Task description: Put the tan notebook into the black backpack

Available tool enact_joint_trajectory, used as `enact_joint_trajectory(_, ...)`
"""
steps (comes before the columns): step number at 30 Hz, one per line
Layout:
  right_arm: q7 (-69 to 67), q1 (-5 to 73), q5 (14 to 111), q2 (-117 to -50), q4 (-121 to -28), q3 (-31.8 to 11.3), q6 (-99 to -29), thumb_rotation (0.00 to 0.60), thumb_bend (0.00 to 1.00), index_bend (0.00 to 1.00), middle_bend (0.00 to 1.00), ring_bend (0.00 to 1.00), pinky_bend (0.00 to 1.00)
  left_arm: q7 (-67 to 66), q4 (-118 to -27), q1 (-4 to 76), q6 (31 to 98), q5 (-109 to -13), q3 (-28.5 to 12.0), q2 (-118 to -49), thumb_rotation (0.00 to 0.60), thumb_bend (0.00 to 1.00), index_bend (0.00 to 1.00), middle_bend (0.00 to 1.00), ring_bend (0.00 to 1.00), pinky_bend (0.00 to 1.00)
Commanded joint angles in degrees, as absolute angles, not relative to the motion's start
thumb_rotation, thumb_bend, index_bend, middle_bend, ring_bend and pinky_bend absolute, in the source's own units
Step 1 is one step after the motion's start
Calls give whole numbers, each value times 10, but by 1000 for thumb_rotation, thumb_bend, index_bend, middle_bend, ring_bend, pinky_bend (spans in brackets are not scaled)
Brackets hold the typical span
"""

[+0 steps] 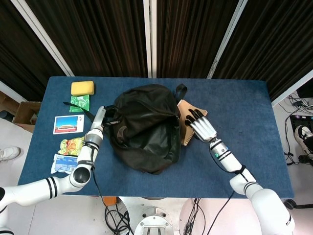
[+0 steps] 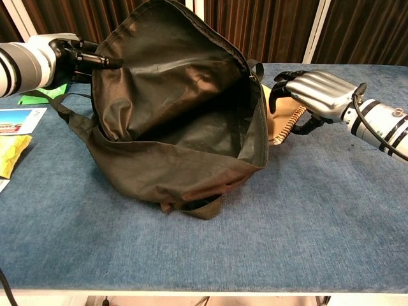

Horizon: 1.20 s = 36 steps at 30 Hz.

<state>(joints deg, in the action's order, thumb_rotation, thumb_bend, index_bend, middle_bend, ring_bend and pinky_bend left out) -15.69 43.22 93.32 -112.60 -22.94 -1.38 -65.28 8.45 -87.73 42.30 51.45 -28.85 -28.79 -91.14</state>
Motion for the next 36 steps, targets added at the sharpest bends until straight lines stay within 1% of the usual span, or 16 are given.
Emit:
enact_joint_trajectory(1,-155,435,930,-1128,-228,-16,-650,600,280,545,364,125,229,87,-877,422,513,-290,-288,-911,600,479,629,576,472,368)
enact_joint_trajectory(5,-153,438,928,-1131,-226,-15,-648,600,280,580,375,135,236,91,-876,420,512,-295,-286,-910,600,478,629,576,472,368)
enact_joint_trajectory(8,-148,438,928,-1133,-224,-13,-646,600,281,615,403,161,255,94,-877,419,513,-299,-286,-909,600,479,629,576,472,368)
enact_joint_trajectory(10,-144,435,929,-1133,-224,-10,-652,600,314,640,426,186,272,95,-878,418,514,-302,-286,-908,600,478,629,576,471,368)
enact_joint_trajectory(12,-143,428,932,-1130,-224,-5,-663,600,397,679,476,241,307,94,-880,417,517,-306,-284,-906,600,478,629,576,471,368)
enact_joint_trajectory(14,-142,414,938,-1123,-223,3,-683,600,460,713,519,288,338,93,-884,415,521,-313,-282,-904,600,479,629,575,471,368)
enact_joint_trajectory(16,-140,398,943,-1115,-222,11,-702,600,479,745,552,325,359,93,-888,413,523,-316,-281,-903,600,478,629,575,471,369)
enact_joint_trajectory(18,-139,379,949,-1104,-222,19,-728,600,495,783,586,361,375,93,-891,413,524,-318,-280,-902,600,478,629,575,470,369)
enact_joint_trajectory(21,-140,351,958,-1086,-225,32,-771,600,529,819,612,389,389,91,-897,414,526,-320,-279,-902,600,478,629,575,470,369)
enact_joint_trajectory(24,-140,323,970,-1068,-229,40,-839,600,588,857,643,426,404,84,-907,414,533,-323,-276,-900,600,478,629,575,470,369)
enact_joint_trajectory(28,-146,293,981,-1046,-233,42,-933,600,616,898,679,467,431,69,-920,418,541,-318,-274,-895,600,479,629,574,469,369)
enact_joint_trajectory(32,-146,287,992,-1028,-243,37,-1005,600,621,922,695,483,438,51,-932,426,543,-305,-274,-890,600,478,629,574,469,370)
enact_joint_trajectory(36,-134,304,1015,-1011,-269,34,-1068,600,628,924,697,483,441,37,-945,437,543,-286,-281,-881,600,479,629,575,468,372)
